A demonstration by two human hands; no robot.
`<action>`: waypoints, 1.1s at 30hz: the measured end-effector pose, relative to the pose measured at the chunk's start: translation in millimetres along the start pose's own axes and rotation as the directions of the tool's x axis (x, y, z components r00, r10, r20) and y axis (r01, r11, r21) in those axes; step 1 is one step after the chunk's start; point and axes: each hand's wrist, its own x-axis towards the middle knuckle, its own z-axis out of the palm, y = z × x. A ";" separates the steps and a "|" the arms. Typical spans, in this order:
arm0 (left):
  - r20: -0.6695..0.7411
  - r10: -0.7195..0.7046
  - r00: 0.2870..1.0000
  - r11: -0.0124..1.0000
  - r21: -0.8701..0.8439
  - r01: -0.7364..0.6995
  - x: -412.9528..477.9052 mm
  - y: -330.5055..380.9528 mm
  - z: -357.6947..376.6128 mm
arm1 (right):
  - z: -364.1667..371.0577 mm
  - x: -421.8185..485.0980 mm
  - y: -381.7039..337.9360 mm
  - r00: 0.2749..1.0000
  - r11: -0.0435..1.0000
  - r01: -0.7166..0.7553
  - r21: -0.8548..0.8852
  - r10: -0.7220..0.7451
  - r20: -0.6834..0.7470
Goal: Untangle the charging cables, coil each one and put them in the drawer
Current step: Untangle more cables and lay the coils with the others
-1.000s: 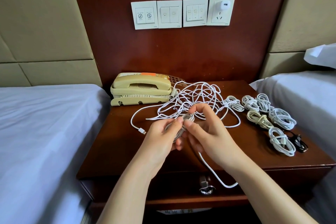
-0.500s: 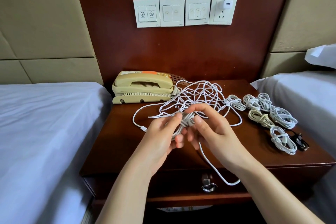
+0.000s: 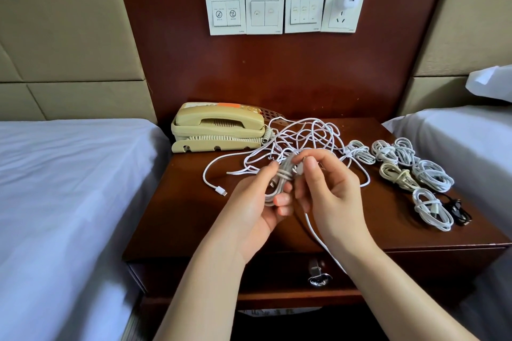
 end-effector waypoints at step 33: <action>0.063 0.255 0.965 0.801 0.544 -0.248 0.0 -21.2 -3.9 | -15.9 8.0 -2.4 0.977 0.986 -0.165 0.008 0.163 0.139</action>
